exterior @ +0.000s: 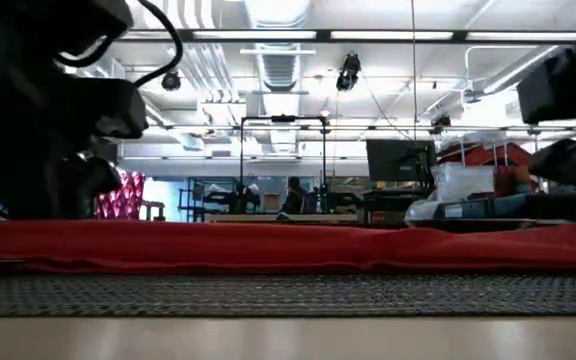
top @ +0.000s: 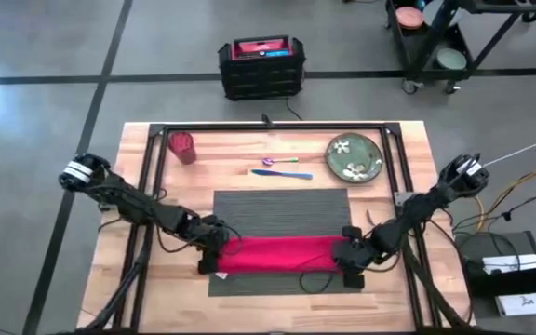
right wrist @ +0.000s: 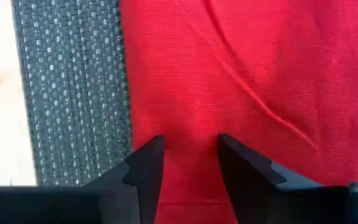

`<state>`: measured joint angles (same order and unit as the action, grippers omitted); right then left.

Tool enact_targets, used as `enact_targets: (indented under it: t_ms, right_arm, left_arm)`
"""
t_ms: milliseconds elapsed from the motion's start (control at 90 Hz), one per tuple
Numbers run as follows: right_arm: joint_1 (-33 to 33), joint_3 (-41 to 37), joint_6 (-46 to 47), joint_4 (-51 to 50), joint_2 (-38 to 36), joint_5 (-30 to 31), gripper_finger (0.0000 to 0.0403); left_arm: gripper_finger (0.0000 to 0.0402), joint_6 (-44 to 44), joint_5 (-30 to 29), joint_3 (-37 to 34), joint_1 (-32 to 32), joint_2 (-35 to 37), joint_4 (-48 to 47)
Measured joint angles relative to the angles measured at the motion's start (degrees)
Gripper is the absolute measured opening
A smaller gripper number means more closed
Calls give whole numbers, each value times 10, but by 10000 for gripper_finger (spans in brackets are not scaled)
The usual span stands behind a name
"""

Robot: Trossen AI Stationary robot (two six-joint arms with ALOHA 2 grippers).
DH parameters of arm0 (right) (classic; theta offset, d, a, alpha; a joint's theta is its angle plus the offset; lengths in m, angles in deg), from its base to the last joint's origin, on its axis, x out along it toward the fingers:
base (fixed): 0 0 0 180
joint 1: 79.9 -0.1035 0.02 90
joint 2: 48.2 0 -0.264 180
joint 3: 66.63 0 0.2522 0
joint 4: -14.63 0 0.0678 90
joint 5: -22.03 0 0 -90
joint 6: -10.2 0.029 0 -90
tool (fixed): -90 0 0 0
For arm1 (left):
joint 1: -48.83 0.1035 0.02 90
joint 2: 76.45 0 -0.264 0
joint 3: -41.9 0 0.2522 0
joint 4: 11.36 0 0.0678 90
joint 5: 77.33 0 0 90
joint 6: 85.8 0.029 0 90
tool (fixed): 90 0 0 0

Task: Set table place
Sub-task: Fold the red napkin

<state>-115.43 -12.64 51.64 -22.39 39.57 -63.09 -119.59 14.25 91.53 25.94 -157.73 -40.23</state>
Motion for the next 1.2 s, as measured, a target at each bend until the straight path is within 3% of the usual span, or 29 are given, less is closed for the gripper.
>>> enact_targets:
  t_ms: [144,322,544,711,889,1200]
  right_arm:
    - [1,-1,10,-11,-28,-14,127]
    - [1,24,48,-39,-114,-38,122]
    - [-2,4,249,-116,-206,-4,157]
    - [-14,-63,398,-94,-214,11,203]
    - [-15,-120,434,40,-194,12,230]
    - [-14,-132,465,46,-164,46,208]
  left_arm:
    - [114,9,-17,53,0,27,6]
    - [114,83,-99,113,0,26,56]
    - [114,156,-111,132,21,-68,147]
    - [114,183,-111,132,28,-170,219]
    - [114,180,-111,145,34,-239,247]
    - [114,191,-113,151,37,-260,276]
